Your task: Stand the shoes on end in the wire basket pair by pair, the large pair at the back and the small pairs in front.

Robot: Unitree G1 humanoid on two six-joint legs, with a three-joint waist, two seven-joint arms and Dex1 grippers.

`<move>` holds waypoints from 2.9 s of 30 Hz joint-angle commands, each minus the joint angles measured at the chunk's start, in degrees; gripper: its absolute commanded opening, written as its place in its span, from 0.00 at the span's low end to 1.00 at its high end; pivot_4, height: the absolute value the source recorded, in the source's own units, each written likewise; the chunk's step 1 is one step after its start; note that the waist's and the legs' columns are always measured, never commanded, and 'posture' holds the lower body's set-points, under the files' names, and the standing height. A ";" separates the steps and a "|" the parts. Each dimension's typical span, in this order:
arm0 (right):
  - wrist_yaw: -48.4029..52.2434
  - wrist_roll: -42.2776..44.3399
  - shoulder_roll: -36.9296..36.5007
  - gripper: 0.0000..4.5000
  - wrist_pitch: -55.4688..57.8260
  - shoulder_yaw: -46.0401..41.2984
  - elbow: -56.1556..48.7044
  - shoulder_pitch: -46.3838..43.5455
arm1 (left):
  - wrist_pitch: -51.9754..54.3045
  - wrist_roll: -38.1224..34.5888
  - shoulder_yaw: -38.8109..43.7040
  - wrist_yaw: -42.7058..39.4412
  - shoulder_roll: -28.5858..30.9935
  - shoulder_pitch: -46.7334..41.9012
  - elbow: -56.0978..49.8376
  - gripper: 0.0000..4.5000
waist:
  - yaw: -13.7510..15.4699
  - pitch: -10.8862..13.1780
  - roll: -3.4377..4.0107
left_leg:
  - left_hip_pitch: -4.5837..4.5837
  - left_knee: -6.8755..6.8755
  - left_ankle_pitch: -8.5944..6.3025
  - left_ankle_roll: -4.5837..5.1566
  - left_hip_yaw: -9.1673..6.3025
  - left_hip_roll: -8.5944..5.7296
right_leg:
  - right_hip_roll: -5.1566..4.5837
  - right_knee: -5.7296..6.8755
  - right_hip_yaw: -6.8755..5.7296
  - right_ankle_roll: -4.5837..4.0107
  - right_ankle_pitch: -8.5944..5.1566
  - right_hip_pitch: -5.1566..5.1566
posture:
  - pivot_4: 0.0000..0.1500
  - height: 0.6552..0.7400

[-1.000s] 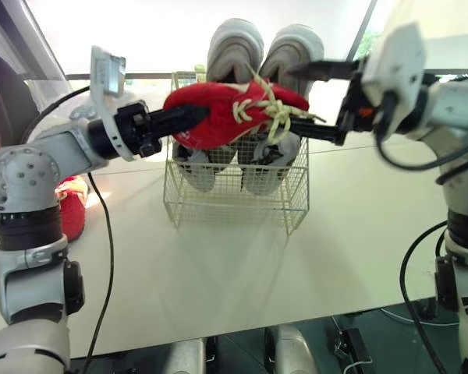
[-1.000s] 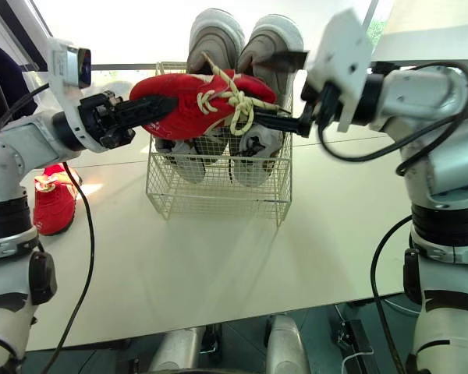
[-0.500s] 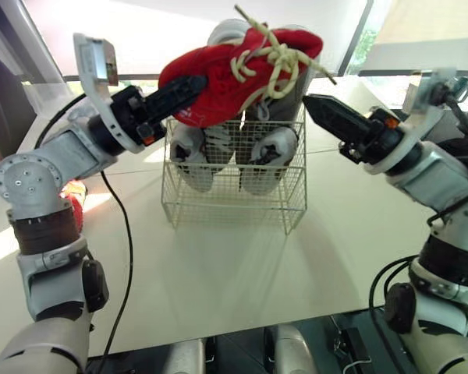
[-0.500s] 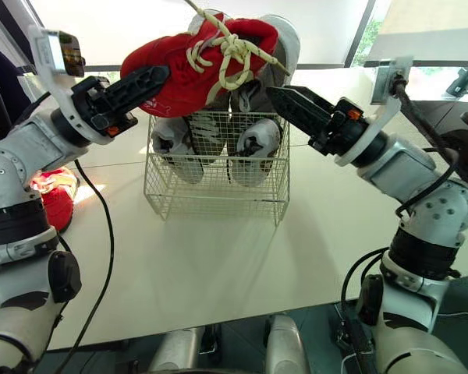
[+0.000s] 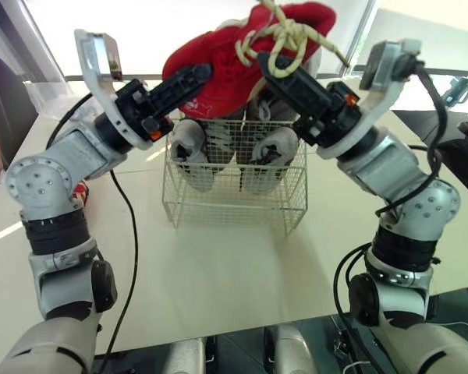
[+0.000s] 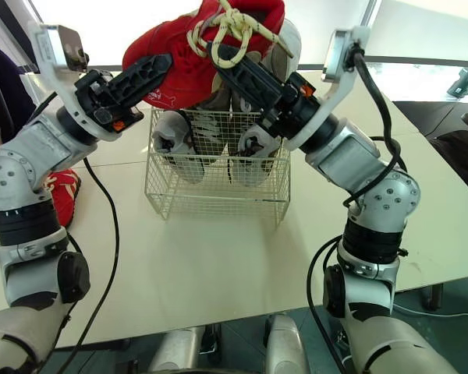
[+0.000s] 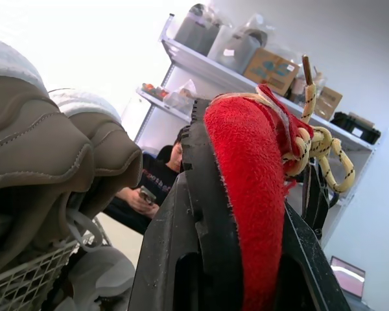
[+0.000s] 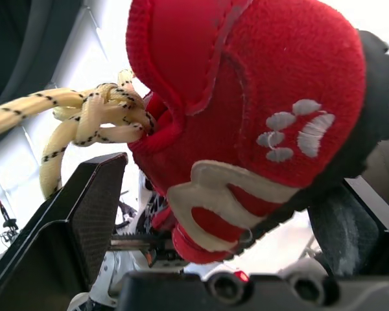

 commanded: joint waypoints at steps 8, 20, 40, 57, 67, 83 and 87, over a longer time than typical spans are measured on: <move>1.15 0.41 1.17 0.47 -3.86 1.77 0.78 -3.56 | -2.31 0.34 -2.05 1.05 -1.06 2.20 -6.07 0.05 | 0.01 0.00 0.00 | -0.01 0.00 0.00 -0.01 0.00 0.01 | 0.00 -0.01 0.00 -0.01 0.00 -0.01 | 1.00 0.94; 6.20 0.32 -9.20 0.10 0.89 1.90 0.93 -4.75 | 0.16 1.37 -3.15 -0.77 7.23 5.37 -6.67 0.58 | 0.04 0.01 0.02 | -0.03 -0.04 -0.09 -0.13 0.02 0.01 | -0.02 -0.10 0.00 -0.02 -0.01 -0.05 | 1.00 0.94; 51.56 -46.53 -36.71 0.10 -20.63 22.26 7.92 4.58 | -2.32 12.87 -2.23 -13.42 19.83 9.11 -5.55 0.99 | 0.12 0.05 -0.02 | -0.09 -0.68 -0.09 -0.21 0.16 0.01 | -0.05 -0.88 0.00 -0.05 0.01 -0.18 | 1.00 0.94; 57.54 -54.58 -33.48 0.73 -24.75 21.89 10.32 6.42 | -2.02 14.59 -2.42 -13.40 18.89 9.24 -6.54 1.00 | 0.11 0.05 -0.03 | -0.05 -0.64 -0.01 -0.31 0.12 0.00 | -0.03 -0.77 0.00 -0.04 0.02 -0.13 | 1.00 0.94; 54.26 -54.49 -40.85 0.98 -22.46 11.91 2.80 12.71 | -1.39 14.12 1.09 -10.21 20.00 13.32 -9.09 1.00 | 0.28 0.05 -0.03 | -0.05 -0.64 -0.01 -0.33 0.11 0.00 | -0.06 -0.76 0.00 -0.04 0.02 -0.13 | 1.00 0.94; 59.94 -46.84 -40.94 0.98 -22.39 8.35 8.53 -6.57 | 3.26 34.21 11.31 11.29 32.28 25.03 -6.03 1.00 | -0.26 0.08 -0.06 | -0.07 -0.86 -0.07 -0.44 0.20 0.12 | -0.06 -0.79 0.02 -0.10 0.04 -0.52 | 1.00 0.94; 62.85 -45.40 -34.25 0.98 -23.51 12.72 9.02 -11.79 | 3.68 42.07 15.69 16.55 34.72 28.73 0.17 1.00 | -0.32 0.08 -0.06 | -0.14 -0.91 -0.11 -0.56 0.45 0.23 | -0.05 -0.62 0.01 -0.10 0.05 -0.75 | 1.00 0.94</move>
